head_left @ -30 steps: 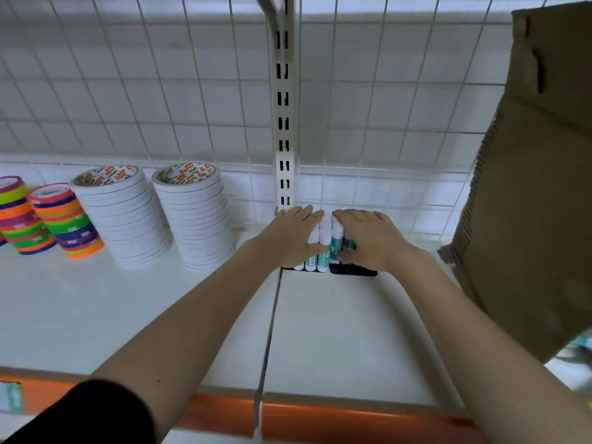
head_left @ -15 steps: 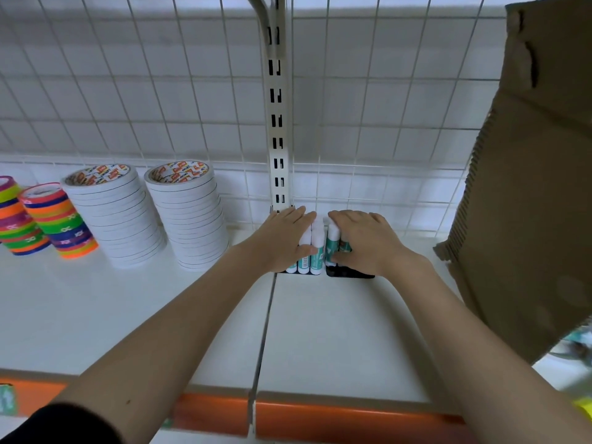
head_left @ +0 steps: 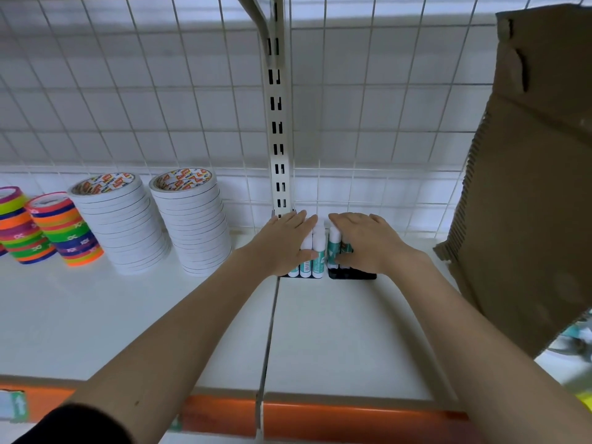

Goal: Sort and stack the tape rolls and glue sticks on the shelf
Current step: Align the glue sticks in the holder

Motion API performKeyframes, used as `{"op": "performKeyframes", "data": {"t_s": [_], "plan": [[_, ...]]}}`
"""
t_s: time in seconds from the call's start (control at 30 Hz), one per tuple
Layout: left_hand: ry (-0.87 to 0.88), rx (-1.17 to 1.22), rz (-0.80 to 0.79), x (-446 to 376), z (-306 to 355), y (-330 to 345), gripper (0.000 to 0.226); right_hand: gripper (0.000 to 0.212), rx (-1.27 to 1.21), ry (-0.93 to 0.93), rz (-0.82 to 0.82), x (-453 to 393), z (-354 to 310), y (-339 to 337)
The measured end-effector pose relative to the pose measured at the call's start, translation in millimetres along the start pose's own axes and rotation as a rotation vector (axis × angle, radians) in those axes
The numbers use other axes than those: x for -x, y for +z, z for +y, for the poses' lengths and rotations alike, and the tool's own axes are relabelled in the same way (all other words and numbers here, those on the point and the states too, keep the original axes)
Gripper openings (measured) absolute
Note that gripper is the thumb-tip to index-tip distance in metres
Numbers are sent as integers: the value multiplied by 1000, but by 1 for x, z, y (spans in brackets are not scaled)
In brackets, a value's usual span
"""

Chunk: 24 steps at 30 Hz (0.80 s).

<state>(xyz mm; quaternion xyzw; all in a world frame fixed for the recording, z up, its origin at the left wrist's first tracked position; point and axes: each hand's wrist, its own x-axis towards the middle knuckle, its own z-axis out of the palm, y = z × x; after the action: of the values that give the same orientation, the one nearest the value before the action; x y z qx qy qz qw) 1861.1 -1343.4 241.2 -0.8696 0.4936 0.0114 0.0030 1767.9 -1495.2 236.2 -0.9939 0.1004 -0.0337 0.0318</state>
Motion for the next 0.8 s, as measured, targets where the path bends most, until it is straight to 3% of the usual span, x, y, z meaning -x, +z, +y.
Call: {"op": "performKeyframes", "data": {"t_s": [0.23,0.4,0.57,0.67,0.8], "plan": [[-17,29,39,15,-12,-11,86,90,-27,44,-127,-3,-6,-15],[-68,30,44,46,-33,-14,81,96,-19,18,-147,-6,-16,-23],[-130,27,-73,72,-51,4,74,99,-33,-47,-139,-10,-38,-26],[-155,66,-146,79,-56,20,69,95,-75,-84,-109,-13,-52,-24],[-148,87,-122,83,-58,36,61,80,-130,-100,-51,-17,-67,-16]]}}
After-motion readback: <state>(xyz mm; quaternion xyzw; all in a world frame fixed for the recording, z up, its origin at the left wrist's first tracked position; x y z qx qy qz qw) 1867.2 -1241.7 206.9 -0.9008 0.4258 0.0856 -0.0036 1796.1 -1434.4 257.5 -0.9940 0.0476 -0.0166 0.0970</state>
